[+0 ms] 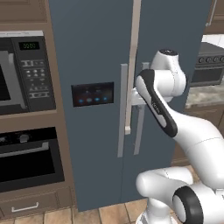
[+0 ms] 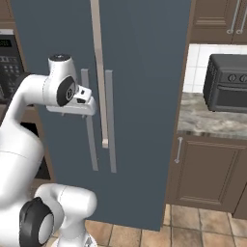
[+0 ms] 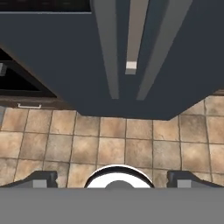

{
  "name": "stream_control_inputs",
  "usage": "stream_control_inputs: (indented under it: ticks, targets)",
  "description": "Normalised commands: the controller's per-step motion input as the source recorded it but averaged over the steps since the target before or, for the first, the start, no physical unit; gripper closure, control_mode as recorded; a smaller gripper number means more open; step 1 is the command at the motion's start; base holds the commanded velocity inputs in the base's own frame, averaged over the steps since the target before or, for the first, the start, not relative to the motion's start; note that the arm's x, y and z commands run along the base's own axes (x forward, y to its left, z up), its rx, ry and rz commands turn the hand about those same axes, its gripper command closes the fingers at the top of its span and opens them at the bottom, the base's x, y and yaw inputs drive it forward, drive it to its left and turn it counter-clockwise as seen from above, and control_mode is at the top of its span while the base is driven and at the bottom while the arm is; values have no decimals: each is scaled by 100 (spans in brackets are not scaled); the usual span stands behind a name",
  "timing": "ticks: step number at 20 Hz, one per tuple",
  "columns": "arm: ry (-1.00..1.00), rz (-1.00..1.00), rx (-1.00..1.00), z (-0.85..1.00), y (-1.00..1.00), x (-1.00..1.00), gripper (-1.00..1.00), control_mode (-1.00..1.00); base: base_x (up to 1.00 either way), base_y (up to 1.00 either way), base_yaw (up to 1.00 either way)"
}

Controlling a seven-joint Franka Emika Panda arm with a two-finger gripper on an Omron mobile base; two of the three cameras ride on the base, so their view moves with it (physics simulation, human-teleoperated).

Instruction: Open the fridge, remove the kiwi, eggplant, and chicken drumstick, and place them on any counter.

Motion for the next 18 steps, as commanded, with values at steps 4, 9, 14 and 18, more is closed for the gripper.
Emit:
stream_control_inputs:
  ticks: [4, 9, 14, 18]
  targets:
    - [-27, 0, 10, -5, -10, -68, -100, -100, 0, 0, 0]
    - [-48, -3, 2, -15, -31, -35, -100, -100, 0, 0, 0]
    - [-34, -10, 4, -12, -37, 11, -100, -100, 0, 0, 0]
    - [-6, -7, 16, 0, -10, 49, -100, -100, 0, 0, 0]
